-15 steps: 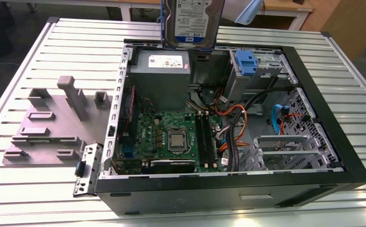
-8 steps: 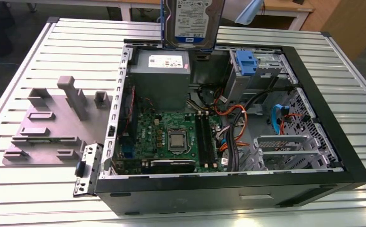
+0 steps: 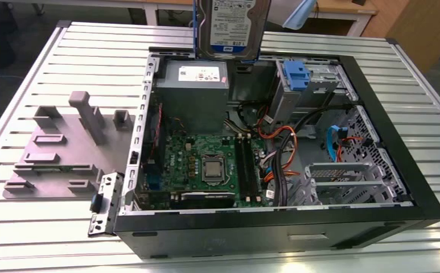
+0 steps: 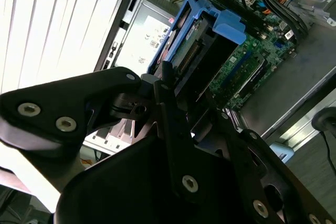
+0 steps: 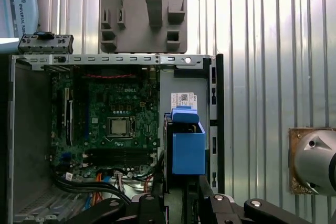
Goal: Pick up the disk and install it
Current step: 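Pick up the disk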
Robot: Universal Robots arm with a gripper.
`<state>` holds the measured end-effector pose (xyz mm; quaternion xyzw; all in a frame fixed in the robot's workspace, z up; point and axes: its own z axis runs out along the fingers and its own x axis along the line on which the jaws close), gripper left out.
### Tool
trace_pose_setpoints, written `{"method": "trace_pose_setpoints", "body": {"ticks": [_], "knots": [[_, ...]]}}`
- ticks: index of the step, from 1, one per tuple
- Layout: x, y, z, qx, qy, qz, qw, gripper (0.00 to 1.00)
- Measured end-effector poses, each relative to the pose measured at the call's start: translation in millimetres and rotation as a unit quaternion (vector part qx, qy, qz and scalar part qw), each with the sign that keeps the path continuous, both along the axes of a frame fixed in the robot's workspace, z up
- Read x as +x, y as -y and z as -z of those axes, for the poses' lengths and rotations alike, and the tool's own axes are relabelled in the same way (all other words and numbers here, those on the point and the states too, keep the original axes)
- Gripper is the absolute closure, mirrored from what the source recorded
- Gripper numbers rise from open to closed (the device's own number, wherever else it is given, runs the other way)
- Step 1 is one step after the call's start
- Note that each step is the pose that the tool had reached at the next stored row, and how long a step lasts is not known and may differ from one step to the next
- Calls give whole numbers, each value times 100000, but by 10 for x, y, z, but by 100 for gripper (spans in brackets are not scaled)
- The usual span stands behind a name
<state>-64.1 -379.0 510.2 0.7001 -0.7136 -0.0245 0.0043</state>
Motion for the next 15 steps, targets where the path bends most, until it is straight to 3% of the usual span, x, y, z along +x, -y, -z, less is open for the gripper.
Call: {"method": "trace_pose_setpoints", "body": {"ticks": [7, 15], "knots": [[1, 12, -1, -8, -4, -10, 100000, 65], [0, 120, -1, -5, -5, -2, 100000, 65]]}}
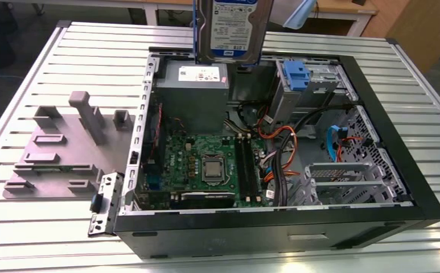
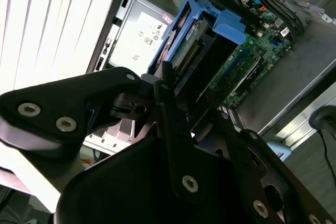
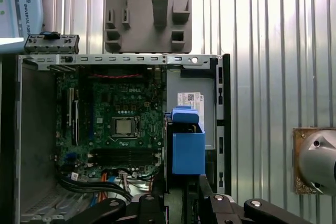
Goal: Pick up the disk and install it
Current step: 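Pick up the disk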
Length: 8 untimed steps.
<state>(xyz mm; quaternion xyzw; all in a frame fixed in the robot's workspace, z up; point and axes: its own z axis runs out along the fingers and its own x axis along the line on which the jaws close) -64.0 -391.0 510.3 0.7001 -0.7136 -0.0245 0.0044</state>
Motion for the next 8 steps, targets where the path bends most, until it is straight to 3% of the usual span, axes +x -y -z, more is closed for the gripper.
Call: {"method": "trace_pose_setpoints", "body": {"ticks": [8], "knots": [[0, 126, 0, 1, 1, 2, 100000, 65]]}}
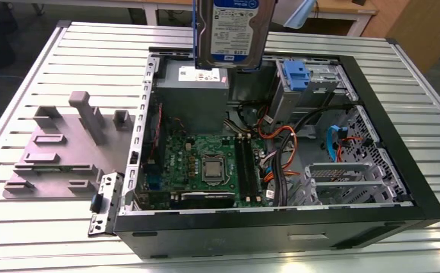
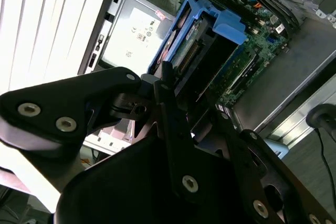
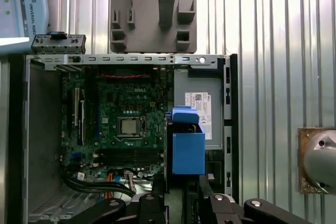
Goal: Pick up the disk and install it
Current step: 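Pick up the disk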
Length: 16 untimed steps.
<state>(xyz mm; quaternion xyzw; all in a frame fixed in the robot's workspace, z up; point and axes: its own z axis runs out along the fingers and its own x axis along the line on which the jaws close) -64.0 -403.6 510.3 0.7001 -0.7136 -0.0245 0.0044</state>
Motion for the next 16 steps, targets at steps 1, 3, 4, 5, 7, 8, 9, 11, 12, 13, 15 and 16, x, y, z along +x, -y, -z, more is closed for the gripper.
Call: {"method": "trace_pose_setpoints", "body": {"ticks": [1, 3, 4, 5, 7, 8, 9, 11, 12, 13, 15, 16], "knots": [[0, 20, -1, -6, -2, 2, 100000, 65], [0, 65, 0, 0, -1, -4, 100000, 65], [0, 86, 1, 4, 2, -2, 100000, 65], [0, 106, 1, 5, 2, -3, 100000, 65], [0, 139, 0, -4, -1, -2, 100000, 65], [0, 155, 0, -1, -1, -3, 100000, 65], [0, 167, 0, -1, -1, -3, 100000, 65], [0, 186, 0, 5, 1, -2, 100000, 65], [0, 194, 0, 0, 0, 0, 100000, 65], [0, 203, 0, -1, 0, -1, 100000, 65], [0, 217, 0, 2, 0, -2, 100000, 65], [0, 224, 0, 2, 1, -2, 100000, 65]]}}
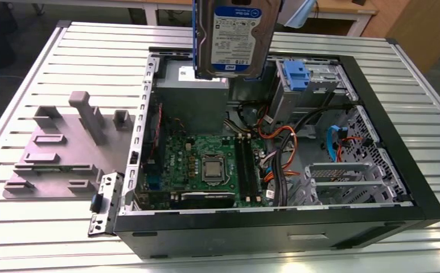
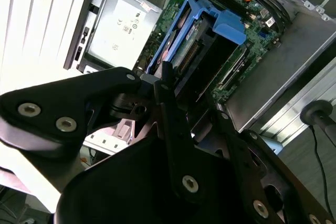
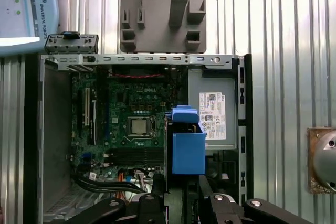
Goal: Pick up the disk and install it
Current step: 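Pick up the disk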
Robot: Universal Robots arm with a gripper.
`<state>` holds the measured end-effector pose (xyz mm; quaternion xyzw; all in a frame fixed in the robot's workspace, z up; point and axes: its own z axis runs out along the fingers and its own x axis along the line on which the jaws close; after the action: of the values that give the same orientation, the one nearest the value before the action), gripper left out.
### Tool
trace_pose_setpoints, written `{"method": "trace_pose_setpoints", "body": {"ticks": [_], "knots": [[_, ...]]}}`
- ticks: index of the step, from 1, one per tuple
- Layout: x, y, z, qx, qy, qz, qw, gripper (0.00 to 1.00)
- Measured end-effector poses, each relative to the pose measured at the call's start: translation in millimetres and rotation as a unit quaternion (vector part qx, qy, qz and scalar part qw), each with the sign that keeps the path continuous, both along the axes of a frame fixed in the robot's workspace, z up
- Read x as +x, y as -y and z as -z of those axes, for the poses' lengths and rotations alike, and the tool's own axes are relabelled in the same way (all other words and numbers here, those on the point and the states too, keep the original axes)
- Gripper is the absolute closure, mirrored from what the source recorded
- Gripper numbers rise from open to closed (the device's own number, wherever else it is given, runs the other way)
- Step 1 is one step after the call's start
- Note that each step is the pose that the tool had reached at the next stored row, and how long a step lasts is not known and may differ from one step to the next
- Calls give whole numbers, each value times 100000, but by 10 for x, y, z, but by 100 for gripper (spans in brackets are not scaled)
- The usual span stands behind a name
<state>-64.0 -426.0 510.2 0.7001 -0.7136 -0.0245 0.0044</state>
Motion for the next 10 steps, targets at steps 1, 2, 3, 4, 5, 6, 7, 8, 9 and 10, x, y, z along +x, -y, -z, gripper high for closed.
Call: {"method": "trace_pose_setpoints", "body": {"ticks": [1, 2, 3, 4, 5, 6, 7, 8, 9, 10], "knots": [[0, 7, 0, 1, -1, 2, 100000, 65], [0, 14, 0, 0, -2, 1, 100000, 65], [0, 22, 0, 2, 1, 2, 100000, 65], [0, 28, 0, -2, -1, 2, 100000, 65], [0, 35, 0, -3, -3, 1, 100000, 65], [0, 41, 0, -4, -2, 0, 100000, 65], [-1, 46, 0, 2, -1, 5, 100000, 65], [-1, 48, 0, 3, 1, 6, 100000, 65], [0, 49, 0, 2, 2, 6, 100000, 65], [0, 49, 0, -4, -2, 2, 100000, 65]]}}
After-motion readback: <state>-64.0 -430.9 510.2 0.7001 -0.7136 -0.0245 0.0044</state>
